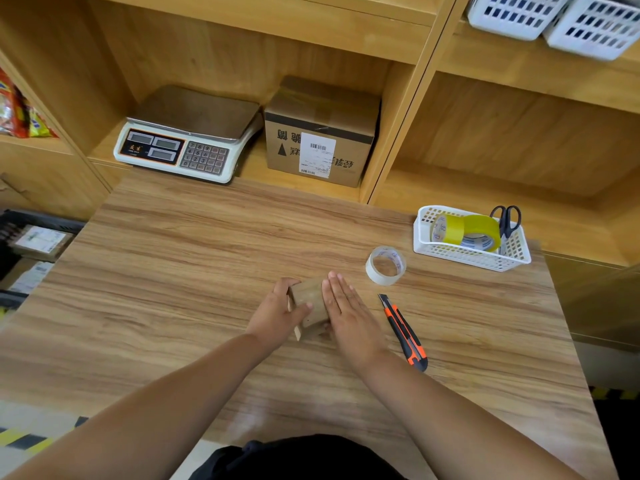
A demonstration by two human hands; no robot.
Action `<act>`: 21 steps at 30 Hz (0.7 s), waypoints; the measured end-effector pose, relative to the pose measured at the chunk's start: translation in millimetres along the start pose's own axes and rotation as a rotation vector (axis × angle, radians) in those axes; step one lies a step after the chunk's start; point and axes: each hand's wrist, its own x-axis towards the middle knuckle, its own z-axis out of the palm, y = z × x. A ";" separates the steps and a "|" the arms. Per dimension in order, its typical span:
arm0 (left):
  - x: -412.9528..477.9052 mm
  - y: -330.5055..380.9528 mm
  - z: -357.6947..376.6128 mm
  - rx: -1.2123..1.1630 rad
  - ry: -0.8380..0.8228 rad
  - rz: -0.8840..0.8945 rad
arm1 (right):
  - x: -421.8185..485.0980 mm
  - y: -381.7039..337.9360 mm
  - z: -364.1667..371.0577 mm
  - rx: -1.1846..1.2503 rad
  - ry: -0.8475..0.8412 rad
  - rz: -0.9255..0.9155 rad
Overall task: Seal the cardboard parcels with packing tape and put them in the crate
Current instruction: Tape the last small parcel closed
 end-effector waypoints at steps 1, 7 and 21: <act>1.9 1.1 0.2 -0.003 0.024 -0.011 | 0.1 0.1 0.2 -0.002 -0.008 0.001; 13.1 3.3 -1.9 -0.060 0.054 -0.034 | 1.9 0.3 0.9 0.047 -0.045 0.016; 10.5 17.2 -12.4 0.667 -0.138 0.216 | 5.6 -8.7 -1.9 0.437 0.032 0.036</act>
